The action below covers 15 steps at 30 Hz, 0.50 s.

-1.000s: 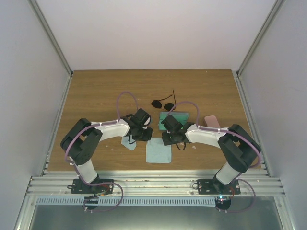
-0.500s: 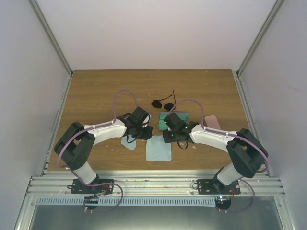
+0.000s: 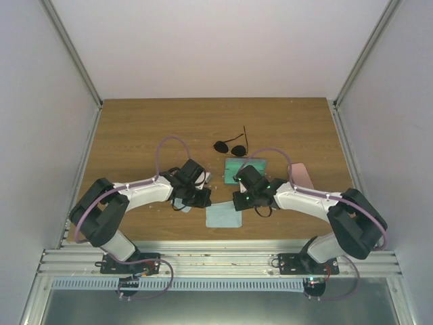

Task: Organize the sunglasses
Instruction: Fold the glasses cleaning cloth at the center of the board.

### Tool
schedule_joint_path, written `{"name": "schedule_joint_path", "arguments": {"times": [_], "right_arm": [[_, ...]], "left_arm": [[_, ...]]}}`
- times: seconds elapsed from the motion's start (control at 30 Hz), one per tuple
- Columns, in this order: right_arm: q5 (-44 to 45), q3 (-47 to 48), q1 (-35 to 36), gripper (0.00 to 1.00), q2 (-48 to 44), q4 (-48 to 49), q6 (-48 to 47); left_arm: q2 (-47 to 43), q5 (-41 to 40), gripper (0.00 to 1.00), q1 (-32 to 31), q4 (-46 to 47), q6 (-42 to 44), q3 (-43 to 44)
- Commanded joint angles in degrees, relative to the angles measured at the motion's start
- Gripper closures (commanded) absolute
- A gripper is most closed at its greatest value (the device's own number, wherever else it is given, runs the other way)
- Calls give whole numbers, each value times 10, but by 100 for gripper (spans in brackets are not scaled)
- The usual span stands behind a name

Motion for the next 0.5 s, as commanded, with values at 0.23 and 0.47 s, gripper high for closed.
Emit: {"name": "schedule_joint_path", "arguments": {"times": [0.23,0.47], "right_arm": [[-33,-6,-5,99,-34,-24,4],[-42,-9,-5,99,-31,-38,6]], "left_arm": [[-44,58,100,1,27,-8,-24],[-41,69,100,1,22,-6,-39]]}}
